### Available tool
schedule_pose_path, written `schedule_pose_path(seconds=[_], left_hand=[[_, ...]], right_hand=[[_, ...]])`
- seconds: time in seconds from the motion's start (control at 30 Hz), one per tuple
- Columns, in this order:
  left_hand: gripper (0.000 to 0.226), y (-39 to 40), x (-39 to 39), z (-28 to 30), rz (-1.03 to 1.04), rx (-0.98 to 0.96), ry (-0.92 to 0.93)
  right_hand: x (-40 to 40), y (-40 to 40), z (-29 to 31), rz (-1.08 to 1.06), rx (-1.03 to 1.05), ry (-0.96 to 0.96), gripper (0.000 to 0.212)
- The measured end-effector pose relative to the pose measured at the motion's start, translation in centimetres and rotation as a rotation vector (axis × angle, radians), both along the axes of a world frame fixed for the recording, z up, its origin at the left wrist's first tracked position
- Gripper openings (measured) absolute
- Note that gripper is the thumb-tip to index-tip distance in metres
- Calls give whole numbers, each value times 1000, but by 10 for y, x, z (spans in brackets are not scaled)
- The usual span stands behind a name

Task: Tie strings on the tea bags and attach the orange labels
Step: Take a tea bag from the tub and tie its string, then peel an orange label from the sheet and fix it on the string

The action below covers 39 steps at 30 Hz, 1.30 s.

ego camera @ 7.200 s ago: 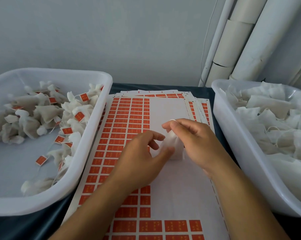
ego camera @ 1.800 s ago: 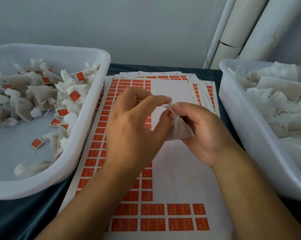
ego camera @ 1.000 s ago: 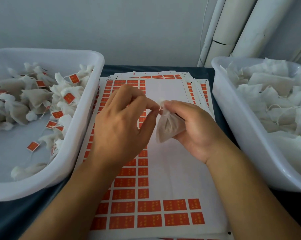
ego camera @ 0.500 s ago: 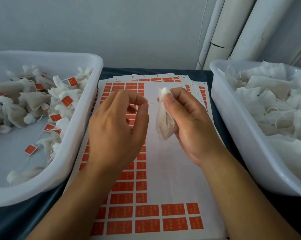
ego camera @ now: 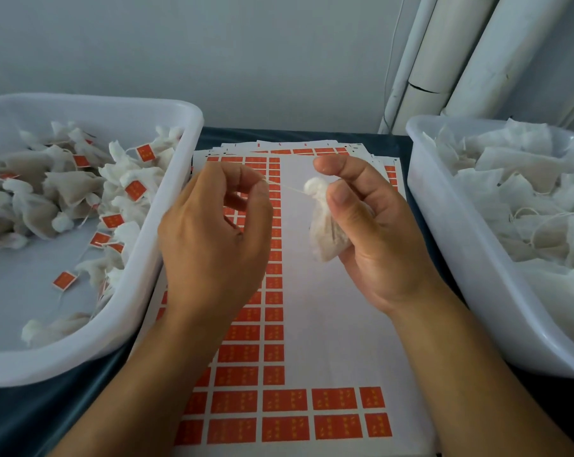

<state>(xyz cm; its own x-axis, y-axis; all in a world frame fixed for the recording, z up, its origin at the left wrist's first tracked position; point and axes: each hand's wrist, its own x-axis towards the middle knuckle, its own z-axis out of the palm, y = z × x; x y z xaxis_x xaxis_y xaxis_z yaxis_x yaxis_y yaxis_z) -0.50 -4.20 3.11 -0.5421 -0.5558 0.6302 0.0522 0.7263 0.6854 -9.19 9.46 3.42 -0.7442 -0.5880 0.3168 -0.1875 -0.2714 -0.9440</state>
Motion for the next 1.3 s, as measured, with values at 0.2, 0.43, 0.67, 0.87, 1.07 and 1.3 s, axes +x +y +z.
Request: schedule_pose_path(seconds=[0.2,0.43,0.67,0.87,1.07,1.3], left_hand=[[11,3,-2,-6,-157,-6,-129],[22,0,-9,-15,-237,101,-275],[44,-8,-15,-22,-153,250,-372],[41,-3,-8,-14,-153,191,-308],[32,13,2,1,-292,56,-306],[35,51,51,-4,-775,-368,-663]], right_hand=[[-9,3,-1,32,-193,-222,27],[-16,11,-5,-135,230,1,16],[-13,21,-10,-164,755,123,17],[3,63,-1,-413,994,331,22],[59,111,-1,-364,1230,386,39],[75,136,-1,-316,1212,307,39]])
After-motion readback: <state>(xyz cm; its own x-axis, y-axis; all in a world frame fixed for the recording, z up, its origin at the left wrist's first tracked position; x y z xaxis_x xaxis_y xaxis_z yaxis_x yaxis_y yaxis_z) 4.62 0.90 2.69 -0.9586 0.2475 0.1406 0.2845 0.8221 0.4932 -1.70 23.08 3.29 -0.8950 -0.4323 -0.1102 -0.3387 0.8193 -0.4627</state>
